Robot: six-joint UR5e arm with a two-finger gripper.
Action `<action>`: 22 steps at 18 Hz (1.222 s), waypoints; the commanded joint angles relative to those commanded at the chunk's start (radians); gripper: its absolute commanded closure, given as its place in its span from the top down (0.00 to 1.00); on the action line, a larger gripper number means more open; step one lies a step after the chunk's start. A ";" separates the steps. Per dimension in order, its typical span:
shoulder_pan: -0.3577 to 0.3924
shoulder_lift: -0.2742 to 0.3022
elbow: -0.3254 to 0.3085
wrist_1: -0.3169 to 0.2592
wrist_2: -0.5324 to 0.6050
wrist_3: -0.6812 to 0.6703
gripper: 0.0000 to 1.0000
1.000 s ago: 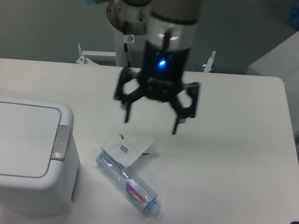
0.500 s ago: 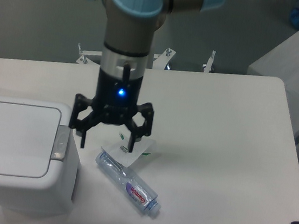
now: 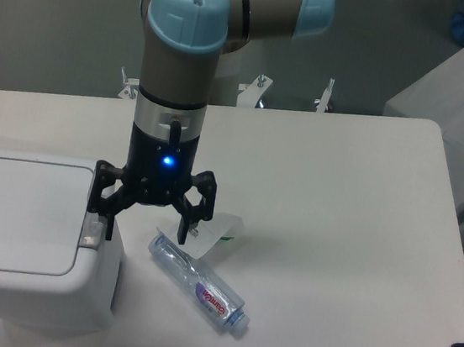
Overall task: Open the trash can
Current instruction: 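Lower the gripper onto the lid edge of the trash can, then push the gripper against the lid to swing it open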
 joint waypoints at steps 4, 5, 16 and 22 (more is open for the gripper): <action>-0.011 -0.002 0.000 0.000 0.000 0.000 1.00; -0.012 -0.002 -0.006 0.002 0.000 0.000 1.00; -0.018 -0.002 -0.028 0.021 0.000 0.000 1.00; -0.018 -0.006 -0.029 0.021 0.006 0.002 1.00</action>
